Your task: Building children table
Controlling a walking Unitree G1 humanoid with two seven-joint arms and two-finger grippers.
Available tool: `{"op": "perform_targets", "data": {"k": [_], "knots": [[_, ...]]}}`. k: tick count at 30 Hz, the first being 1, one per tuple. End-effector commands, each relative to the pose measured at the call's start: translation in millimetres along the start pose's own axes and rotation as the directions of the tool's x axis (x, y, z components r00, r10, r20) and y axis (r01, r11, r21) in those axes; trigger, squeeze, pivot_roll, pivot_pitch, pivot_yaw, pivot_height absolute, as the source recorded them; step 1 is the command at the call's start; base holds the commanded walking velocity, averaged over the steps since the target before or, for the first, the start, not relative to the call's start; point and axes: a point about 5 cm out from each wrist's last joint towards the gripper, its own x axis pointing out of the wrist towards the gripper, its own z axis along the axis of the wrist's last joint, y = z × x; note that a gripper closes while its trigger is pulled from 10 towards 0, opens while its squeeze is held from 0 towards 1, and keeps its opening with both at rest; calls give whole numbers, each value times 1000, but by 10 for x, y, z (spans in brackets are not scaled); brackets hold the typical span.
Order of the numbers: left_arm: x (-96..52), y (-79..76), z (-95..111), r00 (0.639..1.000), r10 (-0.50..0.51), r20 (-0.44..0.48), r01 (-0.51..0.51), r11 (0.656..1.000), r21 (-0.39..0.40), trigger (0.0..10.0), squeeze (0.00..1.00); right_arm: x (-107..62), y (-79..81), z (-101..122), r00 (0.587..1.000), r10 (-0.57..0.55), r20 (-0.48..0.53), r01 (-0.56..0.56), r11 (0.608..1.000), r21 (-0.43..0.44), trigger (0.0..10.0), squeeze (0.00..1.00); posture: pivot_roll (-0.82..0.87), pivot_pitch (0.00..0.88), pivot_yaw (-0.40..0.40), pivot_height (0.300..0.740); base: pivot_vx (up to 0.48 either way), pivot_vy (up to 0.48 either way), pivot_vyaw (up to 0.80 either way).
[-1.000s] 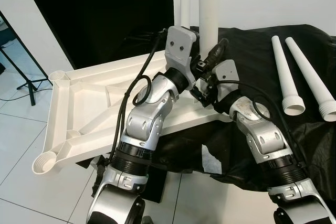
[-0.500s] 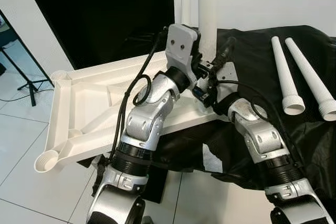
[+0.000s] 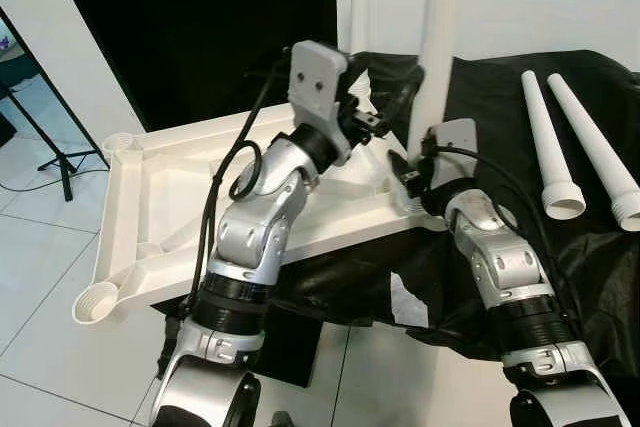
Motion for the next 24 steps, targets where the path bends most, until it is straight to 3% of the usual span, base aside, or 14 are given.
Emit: {"op": "perform_targets", "data": {"k": [1,11,15,24], "knots": [[-38,7,-21,1000,-14,-23,15,999,28,10000,0,7,3,43,999,-16,36,15,999,30,10000,0,12,0,46,740,0,0,0],[-286,28,-328,986,1,-170,9,998,59,10000,0,-71,-108,26,989,-101,110,100,995,9,10000,0,18,0,51,740,0,0,0],[-420,-13,-511,964,-9,-264,37,994,102,10000,0,-122,-206,-185,982,-182,52,180,983,42,10000,0,18,0,56,740,0,0,0],[-475,-89,-662,941,-7,-338,54,990,129,10000,0,-72,-283,-430,973,-231,-30,233,969,87,10000,0,20,0,59,740,0,0,0]]}}
